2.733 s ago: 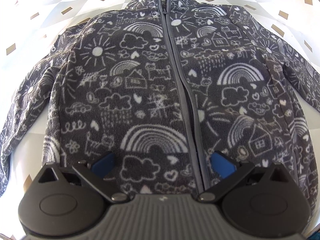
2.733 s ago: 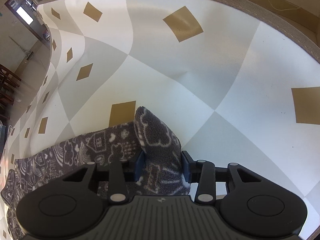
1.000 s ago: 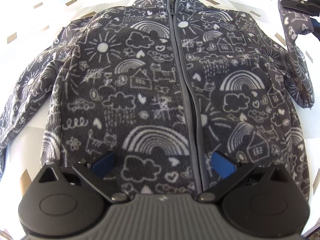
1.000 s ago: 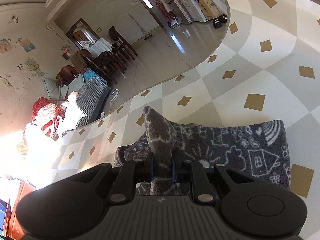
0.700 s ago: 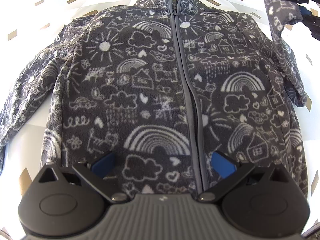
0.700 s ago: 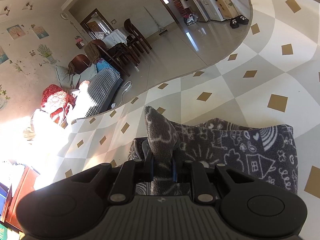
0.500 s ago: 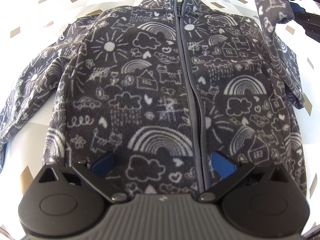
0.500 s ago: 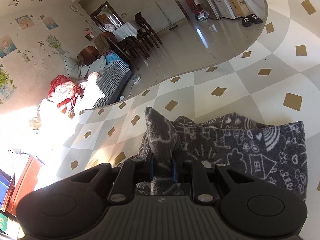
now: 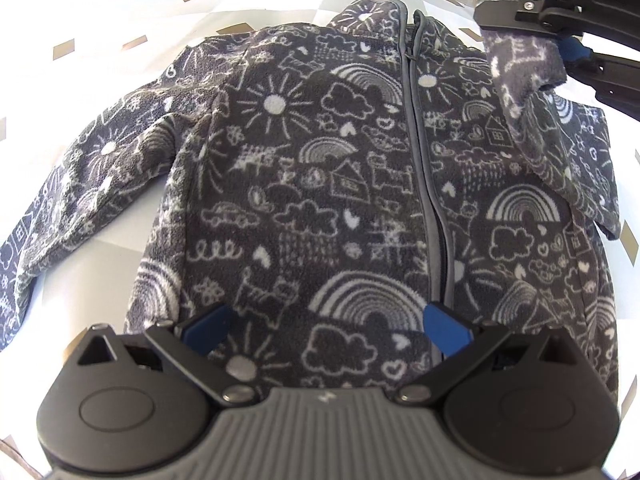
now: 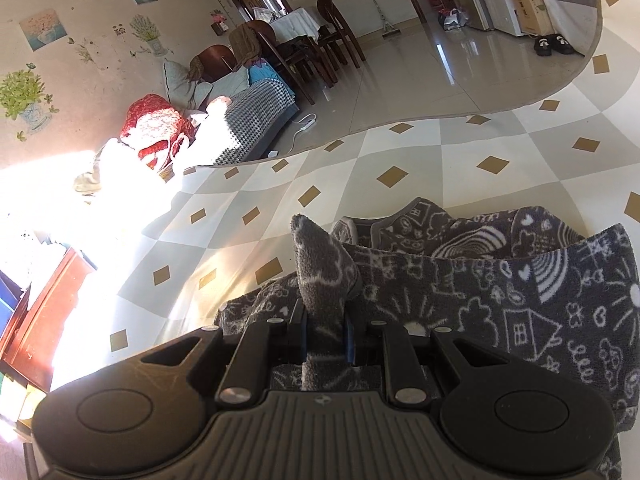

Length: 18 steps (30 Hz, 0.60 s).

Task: Fold clothes
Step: 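Lift the held sleeve and carry it over the jacket front with the right gripper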

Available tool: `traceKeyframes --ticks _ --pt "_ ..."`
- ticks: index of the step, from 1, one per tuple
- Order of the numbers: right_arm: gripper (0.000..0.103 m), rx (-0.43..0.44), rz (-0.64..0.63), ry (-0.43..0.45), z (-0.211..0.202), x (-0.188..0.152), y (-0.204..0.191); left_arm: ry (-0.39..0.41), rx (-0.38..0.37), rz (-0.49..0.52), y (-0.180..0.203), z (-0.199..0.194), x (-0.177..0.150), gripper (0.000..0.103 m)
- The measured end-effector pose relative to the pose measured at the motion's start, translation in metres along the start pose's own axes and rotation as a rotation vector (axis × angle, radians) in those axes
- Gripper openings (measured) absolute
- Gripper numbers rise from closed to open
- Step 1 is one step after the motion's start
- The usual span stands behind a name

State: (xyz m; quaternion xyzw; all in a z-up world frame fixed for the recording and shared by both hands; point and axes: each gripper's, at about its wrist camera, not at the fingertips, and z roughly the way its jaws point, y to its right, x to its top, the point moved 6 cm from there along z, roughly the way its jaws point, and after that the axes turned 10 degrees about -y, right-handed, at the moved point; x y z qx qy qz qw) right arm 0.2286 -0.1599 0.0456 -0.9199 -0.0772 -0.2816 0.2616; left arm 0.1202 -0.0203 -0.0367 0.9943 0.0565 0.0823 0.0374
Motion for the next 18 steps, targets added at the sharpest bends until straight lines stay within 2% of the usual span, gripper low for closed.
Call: traceKeyframes --ticks 11,18 --pt "0.018 -0.054 -0.120 -0.104 0.033 -0.027 -0.019 0.008 0.031 -0.049 -0.016 0.000 0.000 0.103" --pt "0.019 -0.065 -0.178 -0.150 0.045 -0.042 -0.027 0.010 0.020 -0.066 -0.018 -0.001 0.001 0.103"
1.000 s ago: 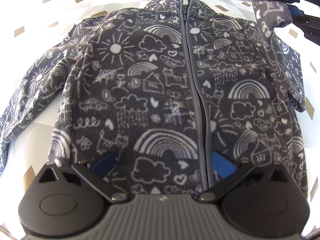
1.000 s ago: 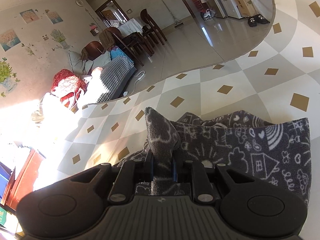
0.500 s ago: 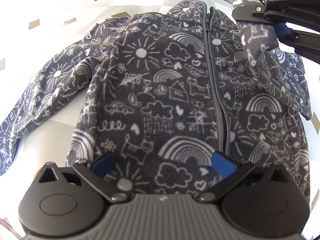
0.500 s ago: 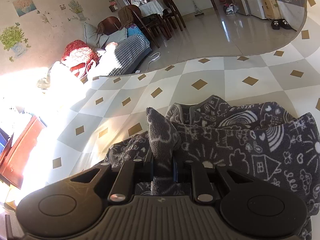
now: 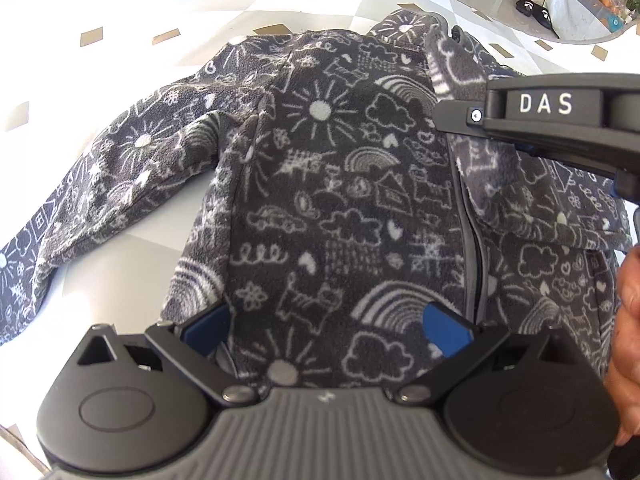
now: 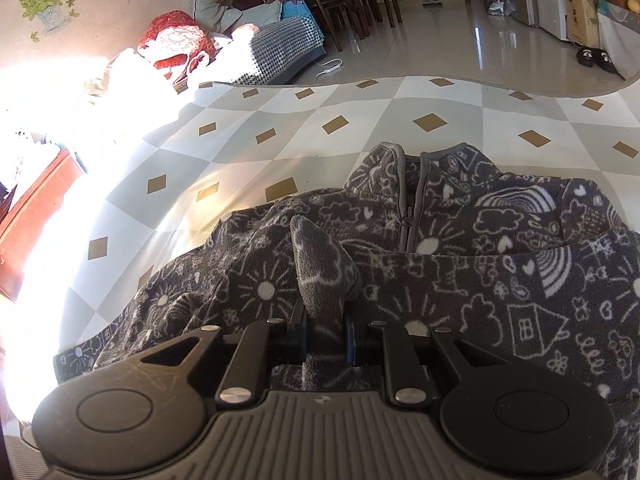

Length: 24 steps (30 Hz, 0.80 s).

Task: Fold clothes
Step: 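Lift the held sleeve and carry it over the jacket front with the right gripper, then lay the sleeve across the jacket front and open the right gripper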

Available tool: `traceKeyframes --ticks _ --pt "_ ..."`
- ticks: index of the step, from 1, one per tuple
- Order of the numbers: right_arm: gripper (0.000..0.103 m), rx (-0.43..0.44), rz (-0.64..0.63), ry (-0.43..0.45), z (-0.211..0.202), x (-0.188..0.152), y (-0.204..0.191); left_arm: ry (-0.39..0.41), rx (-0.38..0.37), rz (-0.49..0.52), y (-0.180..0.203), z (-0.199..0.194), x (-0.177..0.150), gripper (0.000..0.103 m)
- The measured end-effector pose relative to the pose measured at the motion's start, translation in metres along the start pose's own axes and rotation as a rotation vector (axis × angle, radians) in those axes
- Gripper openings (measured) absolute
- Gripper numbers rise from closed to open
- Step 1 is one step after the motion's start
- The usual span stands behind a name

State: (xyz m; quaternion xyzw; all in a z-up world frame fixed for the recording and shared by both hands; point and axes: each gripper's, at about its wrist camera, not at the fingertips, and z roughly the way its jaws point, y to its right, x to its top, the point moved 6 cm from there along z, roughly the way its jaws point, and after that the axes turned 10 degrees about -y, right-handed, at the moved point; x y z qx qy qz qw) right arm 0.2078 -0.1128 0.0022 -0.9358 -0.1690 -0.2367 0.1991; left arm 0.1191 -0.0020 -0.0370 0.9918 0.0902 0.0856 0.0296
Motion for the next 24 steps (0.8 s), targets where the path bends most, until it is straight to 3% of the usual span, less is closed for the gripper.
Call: traceKeyframes --ticks 5,7,9,13,16,20,24 --pt "0.023 0.006 -0.002 -0.001 0.003 -0.001 -0.003 0.001 -0.001 -0.003 0.001 -0.004 0.004 0.103" --pt "0.039 0.023 0.010 -0.013 0.005 -0.001 -0.003 0.001 -0.002 -0.006 0.001 -0.004 0.005 0.103" --pt "0.042 0.063 0.038 -0.035 0.005 -0.001 -0.004 0.002 -0.003 -0.008 0.001 -0.005 0.007 0.103" --pt "0.045 0.066 0.068 0.008 -0.007 0.006 0.000 0.018 0.011 -0.005 0.003 -0.009 0.009 0.103" --pt "0.046 0.014 0.102 0.023 -0.011 0.008 0.012 0.035 0.035 -0.004 0.003 -0.011 0.011 0.103" --pt "0.046 -0.099 0.108 -0.036 -0.002 0.000 0.027 0.038 0.030 -0.061 -0.006 -0.012 0.017 0.103" --pt "0.049 -0.122 0.097 -0.111 0.010 -0.010 0.030 0.031 0.031 -0.115 -0.018 -0.009 0.020 0.103"
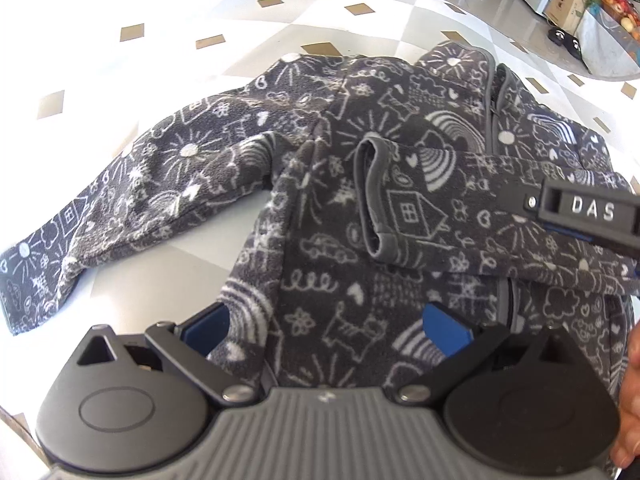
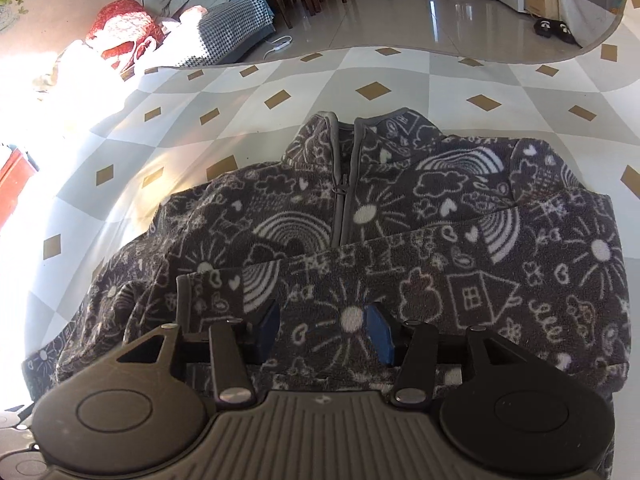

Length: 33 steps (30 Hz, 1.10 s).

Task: Fold clothes
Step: 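Lay the sleeve across the jacket front and open the right gripper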

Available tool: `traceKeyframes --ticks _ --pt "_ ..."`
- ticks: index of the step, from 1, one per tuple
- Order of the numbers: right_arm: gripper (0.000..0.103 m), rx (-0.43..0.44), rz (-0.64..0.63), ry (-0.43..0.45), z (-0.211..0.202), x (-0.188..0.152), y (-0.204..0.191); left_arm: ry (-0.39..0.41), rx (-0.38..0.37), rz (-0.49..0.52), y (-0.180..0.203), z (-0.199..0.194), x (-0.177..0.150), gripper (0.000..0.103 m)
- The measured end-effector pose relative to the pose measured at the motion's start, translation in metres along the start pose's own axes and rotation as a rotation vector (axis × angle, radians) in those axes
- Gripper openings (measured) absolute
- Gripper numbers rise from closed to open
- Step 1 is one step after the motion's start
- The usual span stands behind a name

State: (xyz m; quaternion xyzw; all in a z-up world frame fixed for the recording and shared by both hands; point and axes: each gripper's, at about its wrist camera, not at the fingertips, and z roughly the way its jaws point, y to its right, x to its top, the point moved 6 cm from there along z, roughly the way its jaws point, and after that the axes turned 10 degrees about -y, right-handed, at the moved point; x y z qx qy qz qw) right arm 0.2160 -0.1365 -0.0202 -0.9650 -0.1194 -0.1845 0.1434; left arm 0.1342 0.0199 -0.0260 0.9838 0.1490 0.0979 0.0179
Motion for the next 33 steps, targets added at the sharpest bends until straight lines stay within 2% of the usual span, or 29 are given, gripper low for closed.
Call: traceKeyframes --ticks 4,9,11,19,24,28,33 --pt "0.053 -0.029 -0.072 -0.059 0.015 -0.011 -0.009 -0.031 -0.012 -0.039 -0.008 0.005 0.000 0.103" --pt "0.063 -0.103 -0.212 -0.043 0.021 -0.021 -0.024 -0.074 -0.008 -0.046 -0.012 0.016 -0.003 0.103" --pt "0.064 -0.127 -0.241 -0.034 0.022 -0.023 -0.028 -0.084 0.005 -0.038 -0.012 0.019 -0.005 0.103" --pt "0.066 -0.143 -0.259 -0.003 0.021 -0.026 -0.030 -0.079 0.065 0.023 -0.005 0.026 -0.007 0.103" --pt "0.066 -0.151 -0.255 -0.021 0.021 -0.025 -0.031 -0.066 0.054 0.027 -0.010 0.024 -0.007 0.103" --pt "0.066 -0.146 -0.229 -0.049 0.019 -0.024 -0.029 -0.045 0.049 -0.019 -0.026 0.019 -0.006 0.103" --pt "0.066 -0.156 -0.215 -0.071 0.016 -0.026 -0.029 -0.030 0.001 -0.142 -0.063 0.012 -0.001 0.103"
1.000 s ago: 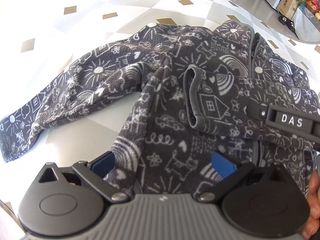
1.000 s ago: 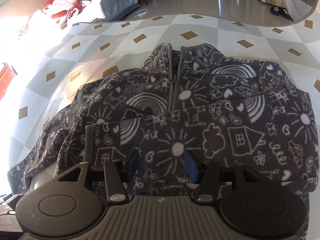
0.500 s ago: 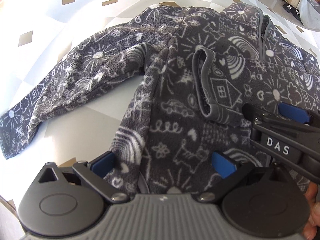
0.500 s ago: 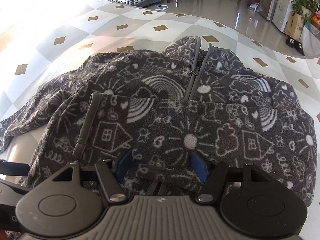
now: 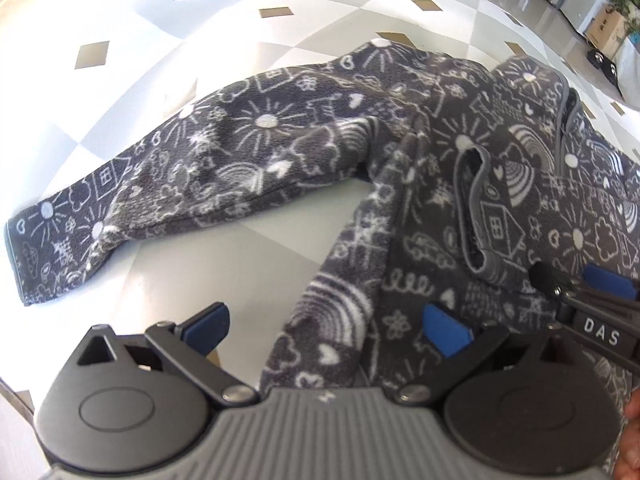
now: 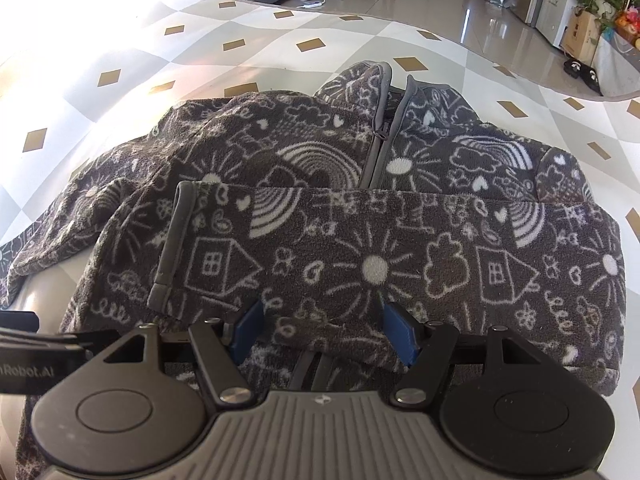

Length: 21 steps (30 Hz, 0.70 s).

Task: Fold clothes
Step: 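Lay the sleeve across the jacket front and open the right gripper, then move the left gripper to the cuff of the sleeve nearest it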

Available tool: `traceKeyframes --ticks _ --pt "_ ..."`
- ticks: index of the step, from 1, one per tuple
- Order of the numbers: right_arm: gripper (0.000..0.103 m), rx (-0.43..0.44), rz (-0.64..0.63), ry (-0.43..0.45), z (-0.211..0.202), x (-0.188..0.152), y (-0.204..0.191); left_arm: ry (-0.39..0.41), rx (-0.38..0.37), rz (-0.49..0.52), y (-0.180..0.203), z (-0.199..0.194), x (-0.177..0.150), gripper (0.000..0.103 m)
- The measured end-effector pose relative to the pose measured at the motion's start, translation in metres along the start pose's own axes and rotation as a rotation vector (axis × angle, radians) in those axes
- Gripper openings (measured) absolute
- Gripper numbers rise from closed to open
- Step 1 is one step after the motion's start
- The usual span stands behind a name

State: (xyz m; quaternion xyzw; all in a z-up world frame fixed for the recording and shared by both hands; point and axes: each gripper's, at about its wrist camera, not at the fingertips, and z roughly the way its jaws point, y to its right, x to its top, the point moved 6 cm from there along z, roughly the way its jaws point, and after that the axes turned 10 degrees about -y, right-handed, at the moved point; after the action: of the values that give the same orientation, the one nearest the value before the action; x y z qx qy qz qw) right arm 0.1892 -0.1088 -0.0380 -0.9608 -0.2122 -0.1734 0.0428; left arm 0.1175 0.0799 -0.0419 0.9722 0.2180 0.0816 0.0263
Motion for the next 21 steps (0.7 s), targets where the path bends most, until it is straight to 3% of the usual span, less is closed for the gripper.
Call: traceKeyframes --ticks 7,12,21 --pt "0.066 -0.032 -0.035 -0.018 -0.002 -0.007 -0.005 0.019 0.029 -0.156 -0.062 -0.003 0.011 0.103" --pt "0.067 -0.078 -0.090 -0.026 -0.001 -0.013 -0.013 0.054 0.112 -0.249 -0.109 -0.006 0.014 0.103" --pt "0.067 -0.099 -0.079 -0.008 -0.003 -0.018 -0.015 0.065 0.215 -0.404 -0.189 0.000 0.007 0.103"
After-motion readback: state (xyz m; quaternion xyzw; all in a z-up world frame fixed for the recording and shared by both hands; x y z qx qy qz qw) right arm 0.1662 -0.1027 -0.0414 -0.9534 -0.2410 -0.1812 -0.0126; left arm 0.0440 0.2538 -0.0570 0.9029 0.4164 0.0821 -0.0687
